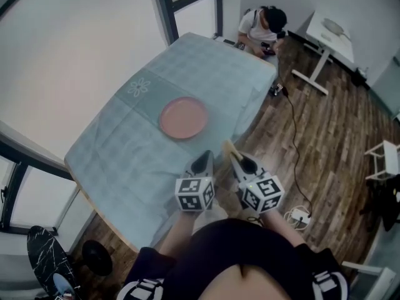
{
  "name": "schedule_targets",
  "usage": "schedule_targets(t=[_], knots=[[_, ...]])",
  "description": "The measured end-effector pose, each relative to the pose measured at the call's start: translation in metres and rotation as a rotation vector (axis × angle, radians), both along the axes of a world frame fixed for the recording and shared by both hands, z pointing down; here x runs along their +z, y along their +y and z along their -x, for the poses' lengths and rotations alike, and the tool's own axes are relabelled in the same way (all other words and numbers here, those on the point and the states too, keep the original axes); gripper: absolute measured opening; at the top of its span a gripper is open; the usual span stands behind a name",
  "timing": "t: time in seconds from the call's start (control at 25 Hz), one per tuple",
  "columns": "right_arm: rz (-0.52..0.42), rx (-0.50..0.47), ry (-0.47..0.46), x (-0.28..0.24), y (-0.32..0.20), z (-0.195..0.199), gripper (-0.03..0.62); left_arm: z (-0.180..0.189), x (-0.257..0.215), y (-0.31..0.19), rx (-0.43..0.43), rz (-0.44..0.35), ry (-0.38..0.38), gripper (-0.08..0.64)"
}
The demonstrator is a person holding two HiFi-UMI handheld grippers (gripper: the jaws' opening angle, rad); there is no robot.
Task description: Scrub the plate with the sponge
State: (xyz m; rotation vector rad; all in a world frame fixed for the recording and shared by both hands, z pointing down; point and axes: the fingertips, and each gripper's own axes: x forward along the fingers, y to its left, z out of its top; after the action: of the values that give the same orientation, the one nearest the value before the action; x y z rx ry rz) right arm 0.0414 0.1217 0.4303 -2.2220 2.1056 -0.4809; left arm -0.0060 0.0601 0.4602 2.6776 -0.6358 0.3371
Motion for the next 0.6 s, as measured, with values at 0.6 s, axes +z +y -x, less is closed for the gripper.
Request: schedule_targets(t=[0.6], knots=[[0.029,-0.025,0.014,0.018,-0.111,-0.024,0.035,-0.008,0.023,-0.117,-0.041,0.025,-0.029,0.011]])
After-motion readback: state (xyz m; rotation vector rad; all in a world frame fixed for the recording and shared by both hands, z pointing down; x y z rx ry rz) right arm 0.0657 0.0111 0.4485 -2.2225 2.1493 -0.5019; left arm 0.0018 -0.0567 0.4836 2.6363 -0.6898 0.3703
